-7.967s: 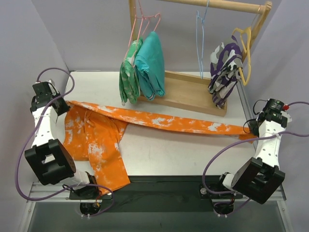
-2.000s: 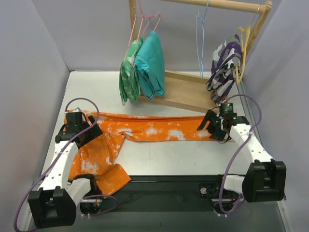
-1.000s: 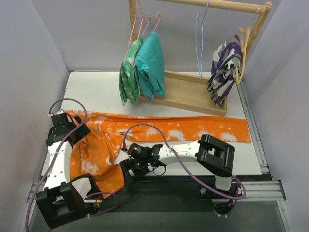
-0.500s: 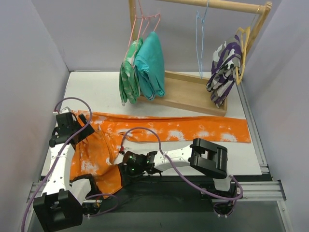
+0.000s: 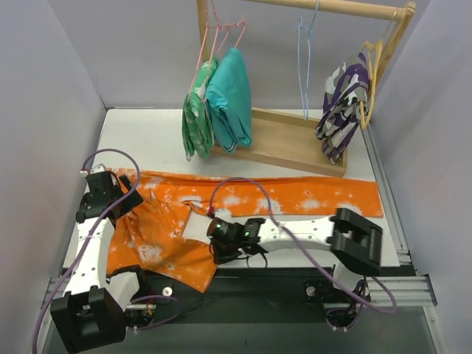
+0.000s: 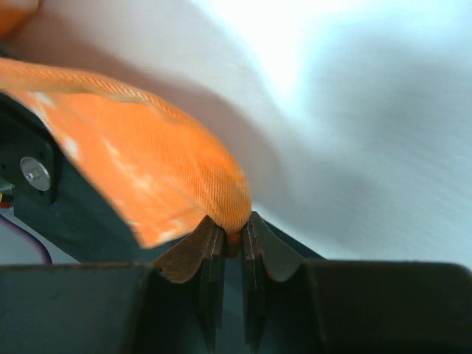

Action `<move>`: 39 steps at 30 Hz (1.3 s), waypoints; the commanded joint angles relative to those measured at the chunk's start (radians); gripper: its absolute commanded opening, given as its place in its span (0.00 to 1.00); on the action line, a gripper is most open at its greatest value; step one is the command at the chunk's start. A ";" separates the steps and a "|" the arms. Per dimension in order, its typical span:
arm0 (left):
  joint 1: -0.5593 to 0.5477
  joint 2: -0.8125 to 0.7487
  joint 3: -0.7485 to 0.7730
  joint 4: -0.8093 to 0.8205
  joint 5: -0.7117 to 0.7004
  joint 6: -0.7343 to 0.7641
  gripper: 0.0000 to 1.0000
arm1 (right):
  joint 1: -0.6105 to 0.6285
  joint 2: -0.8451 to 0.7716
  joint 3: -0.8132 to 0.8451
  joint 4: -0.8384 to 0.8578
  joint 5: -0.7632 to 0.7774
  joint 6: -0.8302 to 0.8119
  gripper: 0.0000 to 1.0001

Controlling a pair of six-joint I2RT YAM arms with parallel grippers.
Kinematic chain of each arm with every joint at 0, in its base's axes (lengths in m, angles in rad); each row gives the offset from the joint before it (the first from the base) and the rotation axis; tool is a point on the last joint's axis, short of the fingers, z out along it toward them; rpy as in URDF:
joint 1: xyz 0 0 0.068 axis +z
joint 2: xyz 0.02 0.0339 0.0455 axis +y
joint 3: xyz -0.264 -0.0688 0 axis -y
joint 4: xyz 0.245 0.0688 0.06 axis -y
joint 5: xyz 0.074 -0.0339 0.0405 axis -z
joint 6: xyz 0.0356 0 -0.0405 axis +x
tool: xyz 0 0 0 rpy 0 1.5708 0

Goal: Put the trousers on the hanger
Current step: Flatten out the trousers at the center of the board.

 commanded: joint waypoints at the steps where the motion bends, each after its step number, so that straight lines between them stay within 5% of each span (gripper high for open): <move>1: 0.020 -0.022 0.022 -0.001 -0.038 -0.009 0.97 | -0.106 -0.284 -0.084 -0.260 0.163 -0.017 0.00; 8: 0.022 0.030 0.022 -0.001 -0.012 -0.010 0.97 | -0.418 -0.737 -0.217 -0.552 0.255 -0.084 0.00; 14: 0.014 0.087 -0.045 0.057 0.013 -0.096 0.97 | -0.745 -0.913 -0.217 -0.679 0.238 -0.239 0.00; 25: 0.072 0.202 -0.189 0.207 -0.015 -0.217 0.97 | -1.170 -0.855 -0.061 -0.756 0.233 -0.389 0.00; 31: 0.135 0.289 -0.159 0.272 0.010 -0.188 0.97 | -1.514 -0.757 0.056 -0.775 0.163 -0.495 0.00; 39: 0.137 0.445 -0.044 0.350 0.050 -0.157 0.97 | -1.611 -0.635 0.155 -0.787 0.226 -0.480 0.03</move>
